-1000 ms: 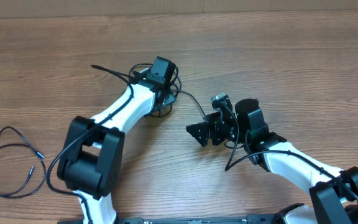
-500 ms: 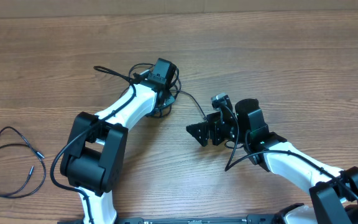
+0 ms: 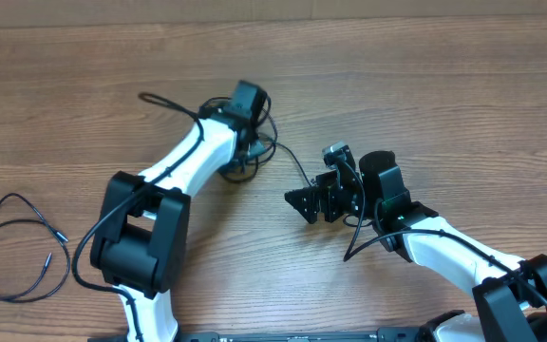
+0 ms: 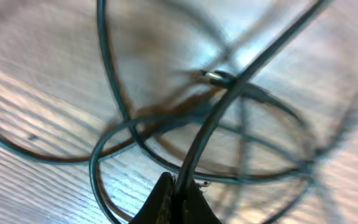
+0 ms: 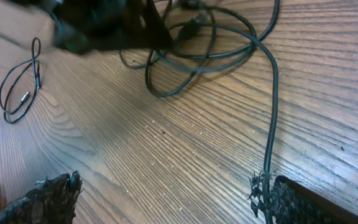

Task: Untangle cables
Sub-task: 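Grasp a black cable in the tangle with the left gripper, then lift the grasped cable upward away from the tangle with the left gripper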

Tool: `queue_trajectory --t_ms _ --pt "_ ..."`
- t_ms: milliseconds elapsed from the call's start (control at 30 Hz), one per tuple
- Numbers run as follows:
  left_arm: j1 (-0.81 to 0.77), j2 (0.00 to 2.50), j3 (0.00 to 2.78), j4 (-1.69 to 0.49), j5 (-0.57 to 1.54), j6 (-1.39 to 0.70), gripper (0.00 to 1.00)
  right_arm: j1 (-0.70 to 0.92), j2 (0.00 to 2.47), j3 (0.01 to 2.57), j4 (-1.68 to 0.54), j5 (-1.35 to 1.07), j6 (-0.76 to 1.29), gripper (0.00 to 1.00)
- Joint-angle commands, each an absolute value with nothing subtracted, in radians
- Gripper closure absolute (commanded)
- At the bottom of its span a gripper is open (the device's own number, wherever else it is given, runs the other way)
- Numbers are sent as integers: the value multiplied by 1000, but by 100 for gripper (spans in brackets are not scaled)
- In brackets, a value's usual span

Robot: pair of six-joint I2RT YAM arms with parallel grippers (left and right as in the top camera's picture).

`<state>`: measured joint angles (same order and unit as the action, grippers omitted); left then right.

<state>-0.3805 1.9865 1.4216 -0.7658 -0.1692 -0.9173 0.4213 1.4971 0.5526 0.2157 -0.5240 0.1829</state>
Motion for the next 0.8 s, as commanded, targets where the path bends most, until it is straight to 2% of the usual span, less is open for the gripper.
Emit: queue_trajectory --t_ms 0,400,767 --pt "-357 1929 1594 -832 -162 -913 96 428 1500 562 219 -524 183 2" --pt "-279 1923 2135 -1081 14 -913 96 428 1500 562 218 -524 183 2" --pt "-266 1921 2384 -1132 20 -913 96 428 1500 562 214 -524 182 2"
